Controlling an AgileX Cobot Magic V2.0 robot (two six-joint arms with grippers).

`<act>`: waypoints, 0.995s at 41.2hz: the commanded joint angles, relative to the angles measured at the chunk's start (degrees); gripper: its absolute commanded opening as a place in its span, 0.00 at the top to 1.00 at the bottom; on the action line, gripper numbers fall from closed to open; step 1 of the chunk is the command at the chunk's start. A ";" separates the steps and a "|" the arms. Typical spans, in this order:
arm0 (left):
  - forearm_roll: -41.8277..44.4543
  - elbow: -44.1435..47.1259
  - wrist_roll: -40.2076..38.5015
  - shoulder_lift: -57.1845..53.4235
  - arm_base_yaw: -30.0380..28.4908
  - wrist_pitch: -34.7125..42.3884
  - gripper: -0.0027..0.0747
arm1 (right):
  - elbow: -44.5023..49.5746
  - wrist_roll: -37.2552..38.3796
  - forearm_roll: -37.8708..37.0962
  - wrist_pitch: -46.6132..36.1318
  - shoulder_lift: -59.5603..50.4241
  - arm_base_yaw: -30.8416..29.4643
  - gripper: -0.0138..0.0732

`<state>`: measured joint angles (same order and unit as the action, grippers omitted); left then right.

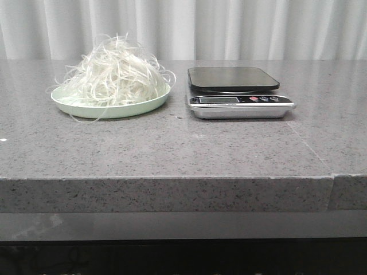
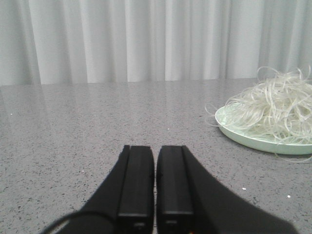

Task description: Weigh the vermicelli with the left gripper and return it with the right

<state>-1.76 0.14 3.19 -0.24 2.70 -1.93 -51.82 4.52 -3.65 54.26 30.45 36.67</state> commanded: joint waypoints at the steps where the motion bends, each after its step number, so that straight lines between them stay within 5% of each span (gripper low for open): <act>1: -0.09 0.36 -0.09 -1.28 -0.03 4.93 0.78 | -1.29 0.12 -0.74 -3.85 0.32 -0.37 0.66; 16: -0.09 0.36 -0.09 -1.17 -0.03 4.93 0.78 | 0.85 0.12 -1.09 -6.74 -2.23 -3.28 0.66; 30: -0.09 0.36 -0.09 -1.17 -0.03 4.93 0.78 | 23.51 0.12 -1.09 -34.57 -19.80 -24.81 0.66; 41: -0.09 0.36 -0.09 -1.17 -0.03 4.93 0.78 | 40.91 0.12 -0.98 -48.42 -29.53 -33.09 0.66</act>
<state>-1.76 0.14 3.19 -0.24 2.70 -1.93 -13.07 4.52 -4.05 14.02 1.87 4.99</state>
